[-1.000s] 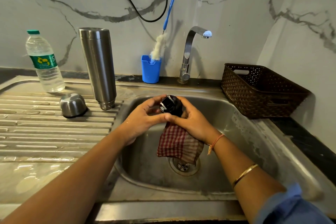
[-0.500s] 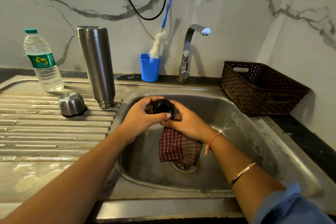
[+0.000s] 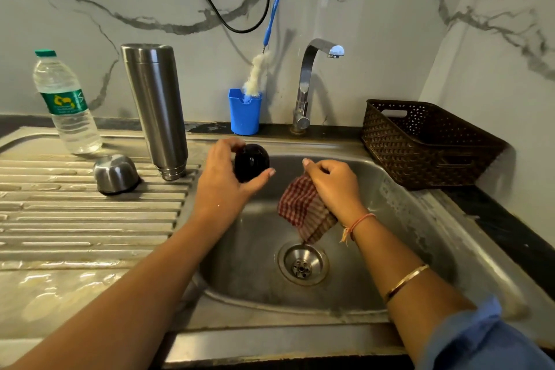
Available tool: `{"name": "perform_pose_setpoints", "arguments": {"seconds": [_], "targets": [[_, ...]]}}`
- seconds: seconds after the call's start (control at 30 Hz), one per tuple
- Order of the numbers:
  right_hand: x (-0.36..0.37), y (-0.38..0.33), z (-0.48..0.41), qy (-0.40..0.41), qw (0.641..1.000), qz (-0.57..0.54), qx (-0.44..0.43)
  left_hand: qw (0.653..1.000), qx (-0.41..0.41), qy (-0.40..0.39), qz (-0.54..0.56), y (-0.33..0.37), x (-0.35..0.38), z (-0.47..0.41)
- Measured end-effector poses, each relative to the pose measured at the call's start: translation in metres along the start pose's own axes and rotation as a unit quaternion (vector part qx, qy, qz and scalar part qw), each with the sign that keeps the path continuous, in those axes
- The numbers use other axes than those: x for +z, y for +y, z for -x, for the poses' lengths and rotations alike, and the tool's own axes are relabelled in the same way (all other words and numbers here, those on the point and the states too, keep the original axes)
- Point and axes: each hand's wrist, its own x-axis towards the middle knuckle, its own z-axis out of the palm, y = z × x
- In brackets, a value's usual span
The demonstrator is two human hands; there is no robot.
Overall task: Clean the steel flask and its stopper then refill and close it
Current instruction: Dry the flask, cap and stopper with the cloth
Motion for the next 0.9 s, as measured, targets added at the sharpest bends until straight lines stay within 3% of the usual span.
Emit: {"name": "perform_pose_setpoints", "arguments": {"seconds": [0.1, 0.2, 0.3, 0.37, 0.43, 0.53, 0.7, 0.9], "targets": [[0.001, -0.005, -0.001, -0.001, 0.990, -0.112, 0.081, 0.988, -0.111, -0.105, -0.017, -0.016, 0.009, 0.001], [-0.001, -0.011, 0.004, -0.089, 0.941, -0.249, 0.213, 0.963, -0.209, -0.127, 0.114, -0.030, 0.015, 0.000], [0.001, -0.019, 0.007, -0.098, 0.923, -0.323, 0.184, 0.932, -0.248, -0.140, 0.223, -0.030, 0.021, 0.000], [0.008, -0.028, 0.014, -0.102, 0.955, -0.256, 0.112, 0.936, -0.233, -0.149, 0.218, -0.028, 0.024, 0.003], [0.021, -0.033, 0.027, -0.125, 0.987, -0.100, 0.021, 0.959, -0.189, -0.131, 0.164, -0.026, 0.024, 0.004], [0.041, -0.033, 0.035, -0.118, 0.988, 0.053, -0.088, 0.986, -0.117, -0.095, 0.072, -0.019, 0.015, 0.004], [0.023, -0.030, 0.020, -0.051, 0.996, 0.040, -0.058, 0.990, -0.044, -0.115, 0.071, -0.010, 0.015, 0.006], [0.032, -0.036, 0.035, -0.159, 0.971, 0.112, -0.140, 0.988, -0.114, -0.084, 0.067, -0.022, 0.015, 0.001]]}}
